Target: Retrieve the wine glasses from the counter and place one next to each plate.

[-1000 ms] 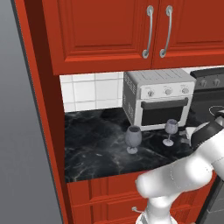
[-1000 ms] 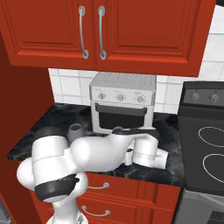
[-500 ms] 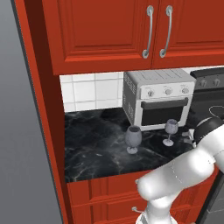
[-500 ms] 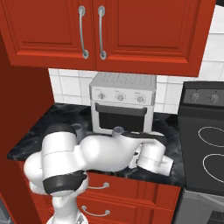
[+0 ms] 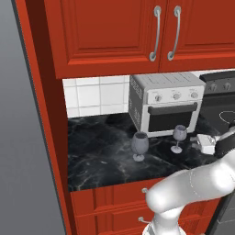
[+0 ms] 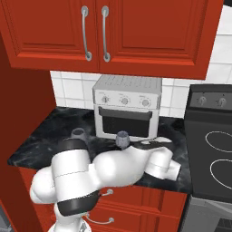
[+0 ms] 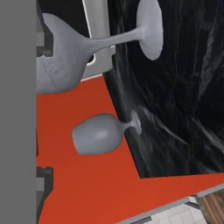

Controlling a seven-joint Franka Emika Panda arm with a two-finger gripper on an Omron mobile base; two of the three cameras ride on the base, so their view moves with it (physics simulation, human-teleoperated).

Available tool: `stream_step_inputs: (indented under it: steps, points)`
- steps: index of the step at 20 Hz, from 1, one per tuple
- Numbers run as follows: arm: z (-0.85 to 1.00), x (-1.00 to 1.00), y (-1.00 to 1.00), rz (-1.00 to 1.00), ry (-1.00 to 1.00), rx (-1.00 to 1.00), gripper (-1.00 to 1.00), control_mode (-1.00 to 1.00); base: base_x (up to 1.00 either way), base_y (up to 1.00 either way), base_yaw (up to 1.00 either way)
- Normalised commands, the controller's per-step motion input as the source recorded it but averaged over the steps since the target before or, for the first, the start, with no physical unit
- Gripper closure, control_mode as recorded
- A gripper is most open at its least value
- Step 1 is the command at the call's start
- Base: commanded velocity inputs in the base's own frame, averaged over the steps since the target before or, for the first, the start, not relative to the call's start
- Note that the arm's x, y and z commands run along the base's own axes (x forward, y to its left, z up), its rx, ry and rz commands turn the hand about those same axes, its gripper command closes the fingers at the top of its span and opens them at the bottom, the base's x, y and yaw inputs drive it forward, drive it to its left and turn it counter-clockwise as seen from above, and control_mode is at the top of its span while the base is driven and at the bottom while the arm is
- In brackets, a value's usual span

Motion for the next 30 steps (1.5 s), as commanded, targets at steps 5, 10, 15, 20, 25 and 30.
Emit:
stream_step_inputs:
  steps: [5, 10, 15, 20, 25, 30]
  points:
    - [-0.07, 0.02, 0.00, -0.08, -0.05, -0.01, -1.00, -1.00, 0.00, 0.00, 0.00]
    - [-0.03, 0.00, 0.10, -0.08, -0.15, -0.04, -1.00, -1.00, 0.00, 0.00, 0.00]
    - [0.00, 0.00, 0.24, -0.13, -0.19, -0.07, -1.00, -1.00, 0.00, 0.00, 0.00]
    - [0.00, 0.00, 0.21, -0.14, -0.07, -0.03, -1.00, -1.00, 0.00, 0.00, 0.00]
    - [0.00, 0.00, 0.08, -0.09, 0.10, 0.00, -1.00, -1.00, 0.00, 0.00, 0.00]
    - [0.00, 0.00, 0.00, -0.05, 0.16, 0.00, -1.00, -1.00, 0.00, 0.00, 0.00]
